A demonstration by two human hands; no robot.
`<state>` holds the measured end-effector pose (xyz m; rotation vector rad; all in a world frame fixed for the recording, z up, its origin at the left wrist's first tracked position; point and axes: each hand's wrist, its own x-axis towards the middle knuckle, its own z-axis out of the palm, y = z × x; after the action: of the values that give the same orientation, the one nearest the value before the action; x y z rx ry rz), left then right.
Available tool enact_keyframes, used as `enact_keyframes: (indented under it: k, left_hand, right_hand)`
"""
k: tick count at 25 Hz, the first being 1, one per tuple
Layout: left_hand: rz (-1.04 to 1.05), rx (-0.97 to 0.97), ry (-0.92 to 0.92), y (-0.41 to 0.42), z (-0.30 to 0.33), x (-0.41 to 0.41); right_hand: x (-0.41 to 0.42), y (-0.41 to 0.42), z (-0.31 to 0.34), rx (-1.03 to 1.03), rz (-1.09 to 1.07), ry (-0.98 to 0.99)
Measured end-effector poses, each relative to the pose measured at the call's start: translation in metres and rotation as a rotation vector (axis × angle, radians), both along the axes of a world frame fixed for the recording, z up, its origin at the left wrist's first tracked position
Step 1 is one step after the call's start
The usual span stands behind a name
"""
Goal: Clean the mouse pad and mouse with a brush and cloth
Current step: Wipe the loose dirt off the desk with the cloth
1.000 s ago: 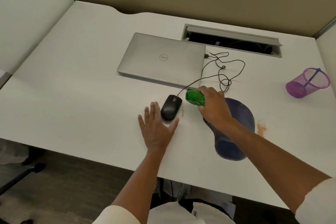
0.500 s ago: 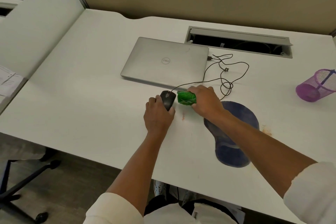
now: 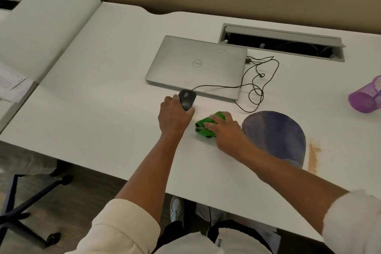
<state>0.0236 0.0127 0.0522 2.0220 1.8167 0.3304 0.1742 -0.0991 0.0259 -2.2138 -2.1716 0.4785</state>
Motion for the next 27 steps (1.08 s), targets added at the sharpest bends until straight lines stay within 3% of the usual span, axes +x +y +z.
enact_keyframes:
  k: [2,5,7,10,15,18,22,27]
  left_hand:
    - [-0.036,-0.027,-0.003,-0.001,-0.007,-0.004]
    - [-0.091,-0.041,-0.013,-0.001,-0.015,-0.010]
    - [-0.120,-0.034,-0.008,-0.001,-0.020,-0.013]
    - [-0.156,-0.022,0.003,-0.002,-0.027,-0.021]
    - [-0.225,-0.041,-0.025,-0.008,-0.032,-0.032]
    - [-0.227,0.014,-0.113,-0.019,-0.027,-0.042]
    - [-0.494,0.201,-0.192,-0.066,-0.043,-0.068]
    - [-0.689,0.029,-0.116,-0.103,-0.078,-0.087]
  right_hand:
    - [0.004,-0.018,0.005,-0.046,0.018,0.059]
    - [0.010,0.007,0.019,0.018,-0.148,0.130]
    - [0.012,0.037,0.025,0.086,-0.227,0.095]
    - [0.002,0.051,0.016,0.007,-0.234,0.003]
    - [-0.026,-0.010,0.008,-0.003,-0.234,-0.063]
    - [-0.035,-0.052,0.016,-0.016,-0.209,0.025]
    - [-0.001,-0.025,0.044,0.058,-0.276,0.136]
    - [-0.021,-0.002,0.021,-0.075,-0.321,0.026]
